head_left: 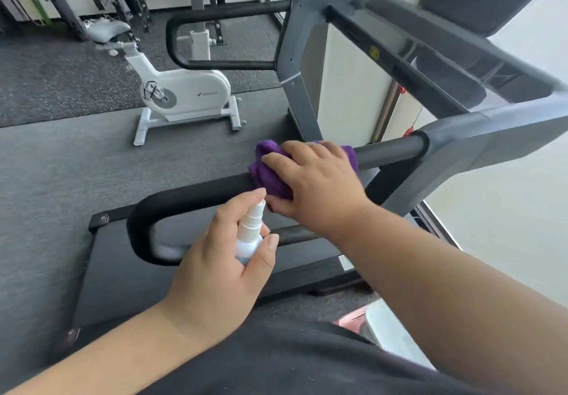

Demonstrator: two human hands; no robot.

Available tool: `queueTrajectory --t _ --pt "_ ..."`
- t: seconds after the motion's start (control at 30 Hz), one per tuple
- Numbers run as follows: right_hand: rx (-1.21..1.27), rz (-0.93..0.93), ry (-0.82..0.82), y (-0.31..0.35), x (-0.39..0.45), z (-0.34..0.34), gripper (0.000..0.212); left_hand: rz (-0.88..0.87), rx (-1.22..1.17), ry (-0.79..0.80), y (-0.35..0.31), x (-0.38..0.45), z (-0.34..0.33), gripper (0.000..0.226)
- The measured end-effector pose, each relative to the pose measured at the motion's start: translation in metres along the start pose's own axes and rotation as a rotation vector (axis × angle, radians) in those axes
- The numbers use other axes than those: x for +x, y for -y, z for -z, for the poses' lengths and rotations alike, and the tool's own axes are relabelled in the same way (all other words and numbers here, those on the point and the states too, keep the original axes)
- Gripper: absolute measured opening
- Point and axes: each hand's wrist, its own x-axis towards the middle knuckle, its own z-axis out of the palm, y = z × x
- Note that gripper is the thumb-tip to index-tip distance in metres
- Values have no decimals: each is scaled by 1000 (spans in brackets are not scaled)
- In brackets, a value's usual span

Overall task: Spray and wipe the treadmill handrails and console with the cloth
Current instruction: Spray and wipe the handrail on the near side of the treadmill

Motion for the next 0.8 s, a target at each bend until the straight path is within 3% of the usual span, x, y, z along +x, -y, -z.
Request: queueTrajectory --t 0.3,0.47,0.67,0.8 --pt "-104 -84 -86 -120 -47 19 63 52 50 -13 -28 -5 -39 50" --pt "-73 -44 -113 -103 -44 11 63 110 96 -62 -36 -10 -42 48" --pt "21 172 -8 -43 -10 1 67 119 126 -125 -48 1 -55 50" --pt "90 185 34 -74 -4 9 76 100 143 -89 -56 4 -63 53"
